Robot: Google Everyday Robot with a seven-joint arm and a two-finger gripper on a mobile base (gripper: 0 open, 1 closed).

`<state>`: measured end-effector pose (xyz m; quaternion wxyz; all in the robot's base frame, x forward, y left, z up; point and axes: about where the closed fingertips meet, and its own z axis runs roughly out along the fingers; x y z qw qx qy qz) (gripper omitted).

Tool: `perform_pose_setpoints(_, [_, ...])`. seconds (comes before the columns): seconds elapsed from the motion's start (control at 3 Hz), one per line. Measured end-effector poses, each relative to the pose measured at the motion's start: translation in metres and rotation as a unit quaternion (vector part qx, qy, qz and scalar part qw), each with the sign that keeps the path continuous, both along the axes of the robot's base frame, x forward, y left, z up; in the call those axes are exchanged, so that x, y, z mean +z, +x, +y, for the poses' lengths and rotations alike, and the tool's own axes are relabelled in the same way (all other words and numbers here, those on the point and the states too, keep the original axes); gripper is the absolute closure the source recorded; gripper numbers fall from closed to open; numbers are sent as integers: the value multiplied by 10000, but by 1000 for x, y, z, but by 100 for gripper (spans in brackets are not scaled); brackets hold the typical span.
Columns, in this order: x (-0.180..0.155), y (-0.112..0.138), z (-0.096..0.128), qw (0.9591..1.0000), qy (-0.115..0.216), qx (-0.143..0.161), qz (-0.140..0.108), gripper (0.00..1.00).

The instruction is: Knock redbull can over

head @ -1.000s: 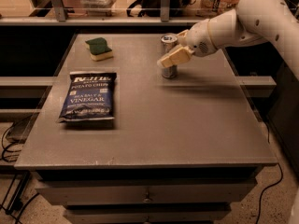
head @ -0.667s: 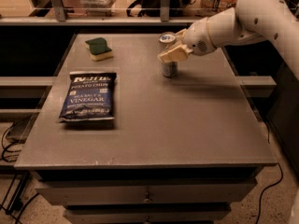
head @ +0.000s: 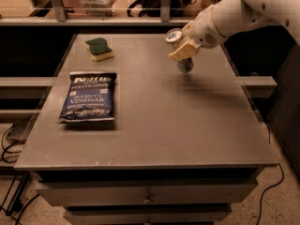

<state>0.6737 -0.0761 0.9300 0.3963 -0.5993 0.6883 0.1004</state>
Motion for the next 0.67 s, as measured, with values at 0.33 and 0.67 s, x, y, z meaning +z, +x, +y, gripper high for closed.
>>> perform_pose_setpoints(0.33, [0, -7, -16, 9952, -945, -196, -180, 82])
perform_pose_setpoints(0.67, [-20, -12, -30, 9842, -1740, -301, -98, 59])
